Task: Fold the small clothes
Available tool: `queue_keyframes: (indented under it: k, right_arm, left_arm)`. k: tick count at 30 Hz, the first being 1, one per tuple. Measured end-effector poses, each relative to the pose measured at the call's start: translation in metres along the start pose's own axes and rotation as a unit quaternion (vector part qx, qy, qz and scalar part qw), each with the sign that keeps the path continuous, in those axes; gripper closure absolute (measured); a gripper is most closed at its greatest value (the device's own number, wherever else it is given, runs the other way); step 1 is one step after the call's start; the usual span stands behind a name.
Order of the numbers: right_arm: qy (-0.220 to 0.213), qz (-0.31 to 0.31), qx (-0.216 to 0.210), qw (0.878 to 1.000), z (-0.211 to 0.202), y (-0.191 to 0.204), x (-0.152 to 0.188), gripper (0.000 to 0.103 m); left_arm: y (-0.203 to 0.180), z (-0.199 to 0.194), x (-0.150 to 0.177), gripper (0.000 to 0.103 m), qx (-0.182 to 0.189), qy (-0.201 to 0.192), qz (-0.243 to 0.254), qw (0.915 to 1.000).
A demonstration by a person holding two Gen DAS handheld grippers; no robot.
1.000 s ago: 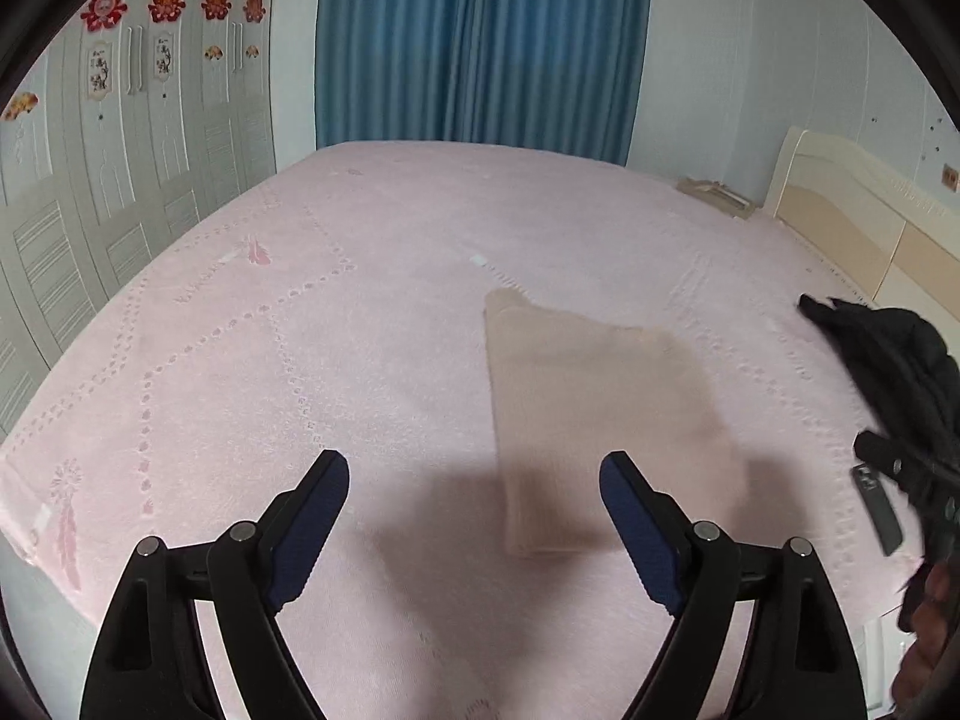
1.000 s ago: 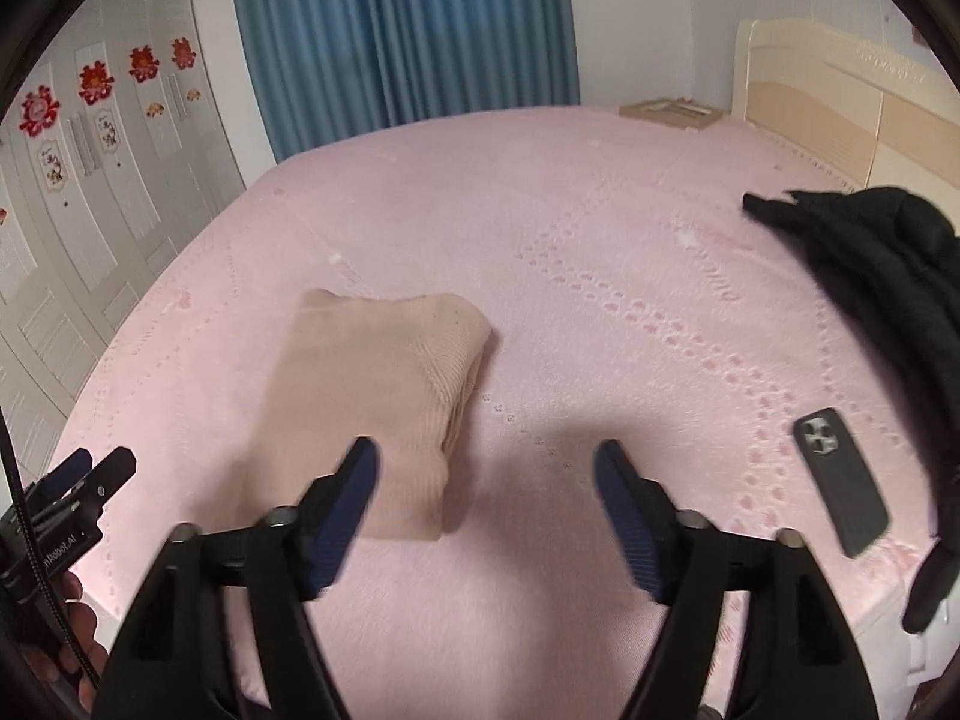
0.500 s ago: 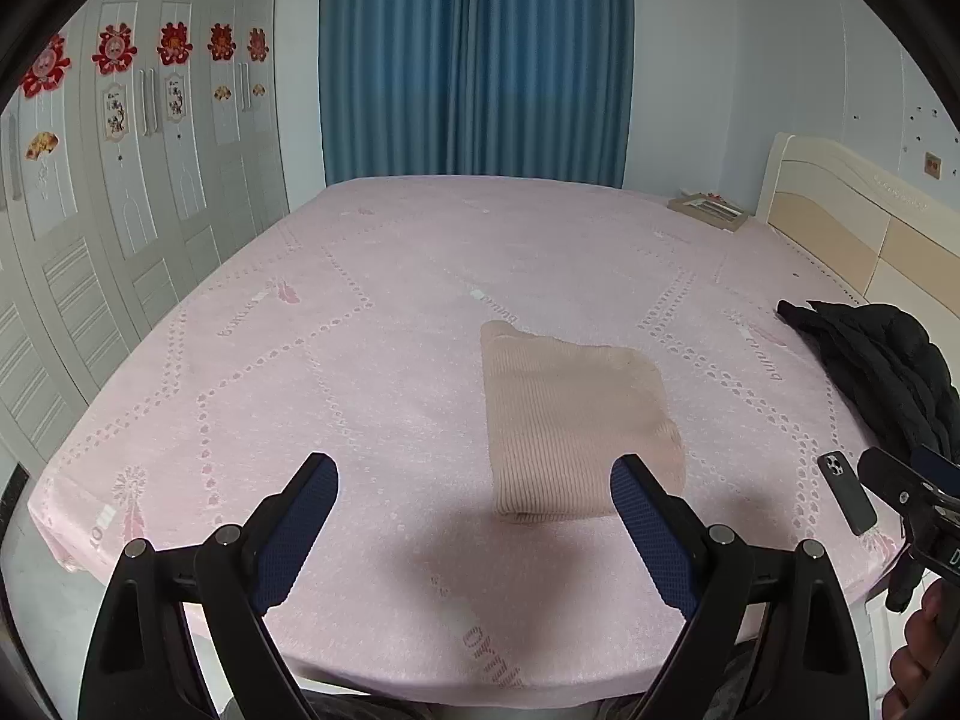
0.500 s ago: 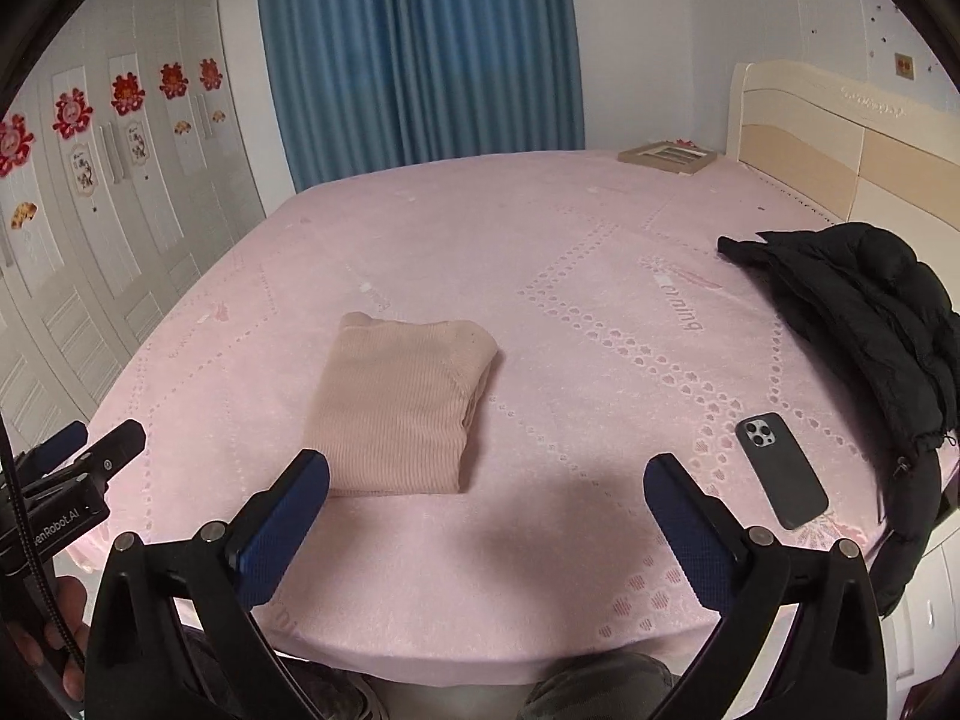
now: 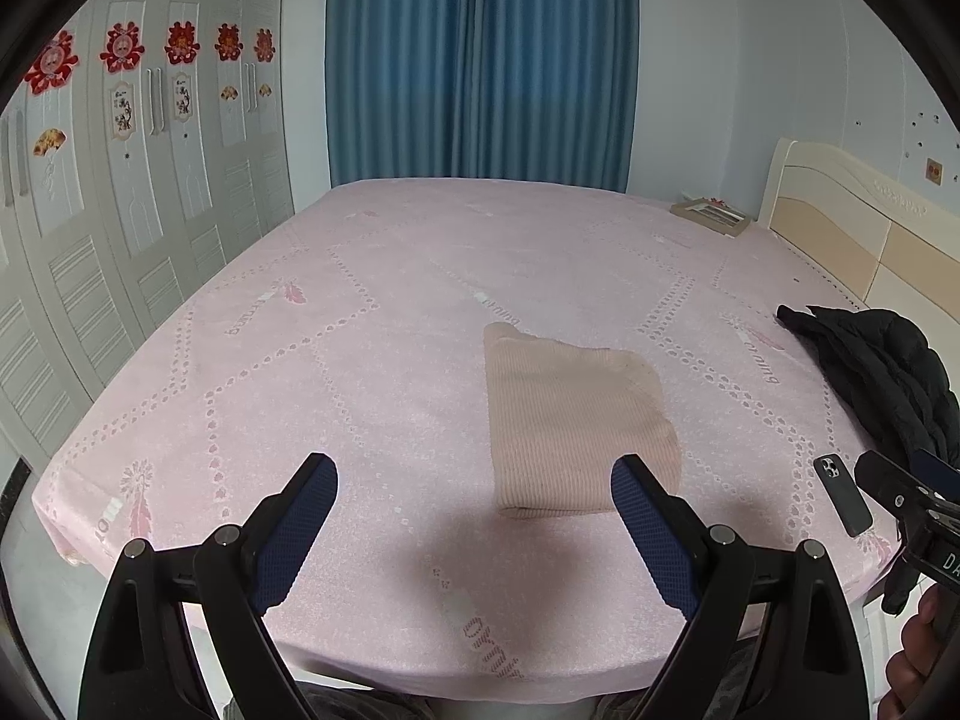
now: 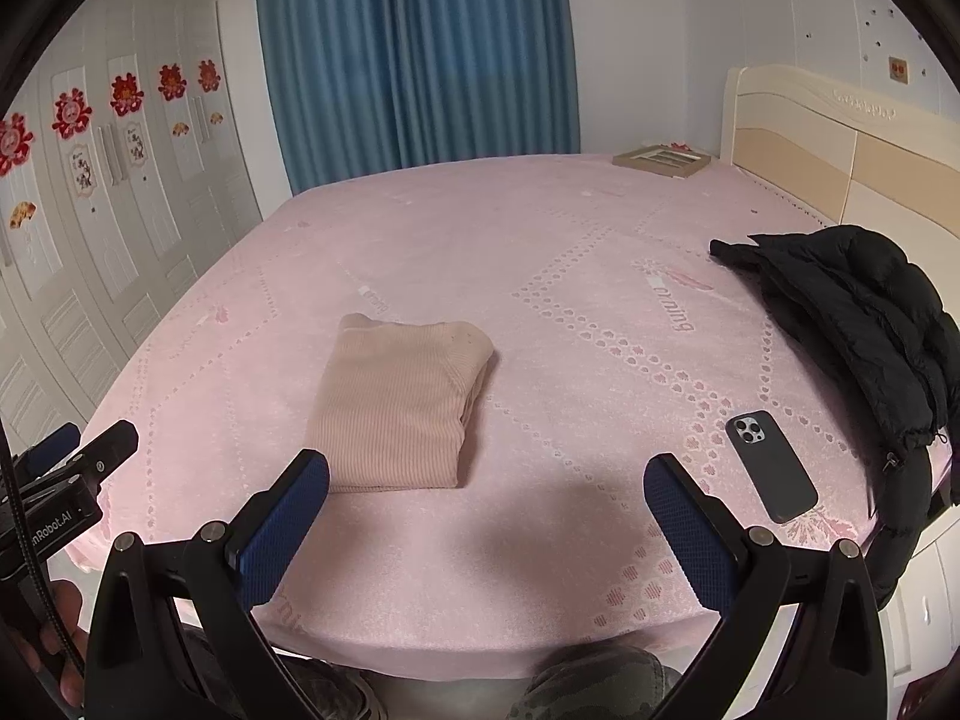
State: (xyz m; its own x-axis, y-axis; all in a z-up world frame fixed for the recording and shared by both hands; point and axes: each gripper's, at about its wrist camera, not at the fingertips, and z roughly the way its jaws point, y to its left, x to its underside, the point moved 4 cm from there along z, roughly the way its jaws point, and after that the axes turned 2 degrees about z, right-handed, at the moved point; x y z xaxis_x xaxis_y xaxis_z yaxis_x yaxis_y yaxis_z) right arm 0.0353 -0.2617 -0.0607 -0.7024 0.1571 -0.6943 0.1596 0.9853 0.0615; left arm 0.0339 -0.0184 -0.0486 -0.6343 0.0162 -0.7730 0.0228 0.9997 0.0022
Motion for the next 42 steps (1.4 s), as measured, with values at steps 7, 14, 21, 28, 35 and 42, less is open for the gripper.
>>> queue_keyframes:
  k: [7, 14, 21, 28, 35, 42]
  right_arm:
    - [0.001, -0.003, 0.001, 1.000, 0.001, 0.004, 0.000, 0.000]
    - [0.000, -0.007, 0.002, 1.000, 0.000, 0.006, 0.001, 0.000]
    - [0.001, -0.011, 0.003, 1.000, 0.000, 0.009, 0.001, 0.000]
    - [0.001, -0.014, 0.002, 1.000, 0.000, 0.010, 0.000, 0.000]
    - [-0.002, -0.018, 0.003, 1.000, -0.002, 0.014, -0.001, 0.000]
    - [-0.002, -0.018, 0.003, 1.000, -0.002, 0.014, -0.001, 0.000]
  left_arm:
    - [0.007, 0.003, 0.000, 0.010, -0.003, 0.004, -0.006, 1.0000]
    - [0.014, 0.004, 0.001, 0.010, -0.005, 0.005, -0.012, 0.9999]
    - [0.018, 0.007, 0.001, 0.010, -0.005, 0.009, -0.015, 0.9998]
    - [0.021, 0.006, 0.001, 0.010, -0.004, 0.008, -0.016, 0.9998]
    - [0.023, 0.004, -0.001, 0.010, -0.007, 0.004, -0.015, 0.9999]
    - [0.025, 0.001, -0.002, 0.010, -0.011, 0.000, -0.014, 0.9998]
